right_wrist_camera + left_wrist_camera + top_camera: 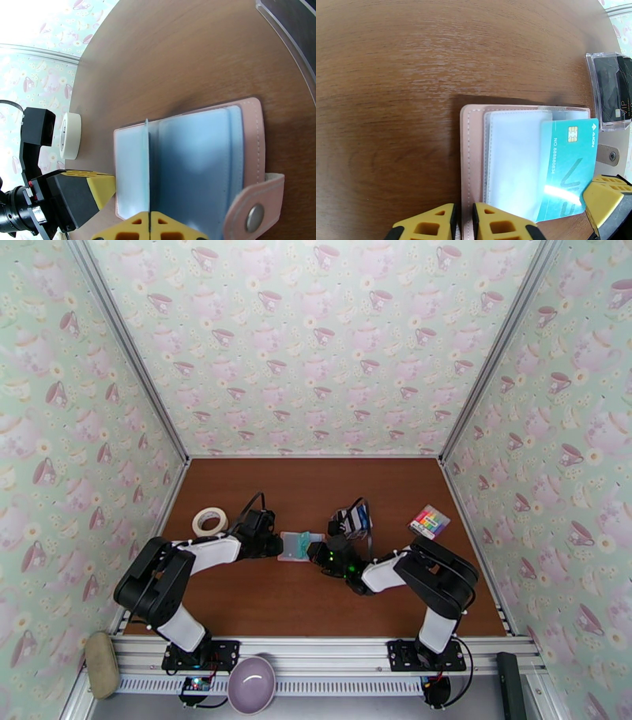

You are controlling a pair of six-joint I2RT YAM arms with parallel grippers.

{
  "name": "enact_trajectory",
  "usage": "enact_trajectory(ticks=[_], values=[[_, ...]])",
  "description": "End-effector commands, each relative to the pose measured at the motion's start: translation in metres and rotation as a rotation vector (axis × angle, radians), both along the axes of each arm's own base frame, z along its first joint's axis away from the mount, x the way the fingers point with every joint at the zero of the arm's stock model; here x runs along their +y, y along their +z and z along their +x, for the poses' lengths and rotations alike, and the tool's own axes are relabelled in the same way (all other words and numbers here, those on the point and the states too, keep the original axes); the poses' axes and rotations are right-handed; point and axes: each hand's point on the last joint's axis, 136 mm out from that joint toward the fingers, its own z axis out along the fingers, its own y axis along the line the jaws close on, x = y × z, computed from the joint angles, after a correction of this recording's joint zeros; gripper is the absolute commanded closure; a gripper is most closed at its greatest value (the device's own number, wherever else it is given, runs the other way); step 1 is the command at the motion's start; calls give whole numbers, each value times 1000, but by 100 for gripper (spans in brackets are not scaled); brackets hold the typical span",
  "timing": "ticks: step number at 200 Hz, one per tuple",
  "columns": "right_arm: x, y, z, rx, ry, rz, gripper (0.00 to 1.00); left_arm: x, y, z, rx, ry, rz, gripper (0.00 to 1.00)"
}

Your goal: Put the credit cards into the card holder

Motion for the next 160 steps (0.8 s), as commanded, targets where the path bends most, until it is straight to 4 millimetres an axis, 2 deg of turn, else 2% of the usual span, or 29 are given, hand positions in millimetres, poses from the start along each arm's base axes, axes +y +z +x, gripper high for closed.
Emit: enact_trajectory(ticks=[1,87,160], values=[[-5,-12,-3,22,-20,-8,94,3,-19,-11,51,-6,13,80],[3,-29,-8,82,14,-37,89,4,-19,-13,52,-4,11,80],[17,-30,-10,122,70,-130,88,2,-20,-14,52,-3,5,80]])
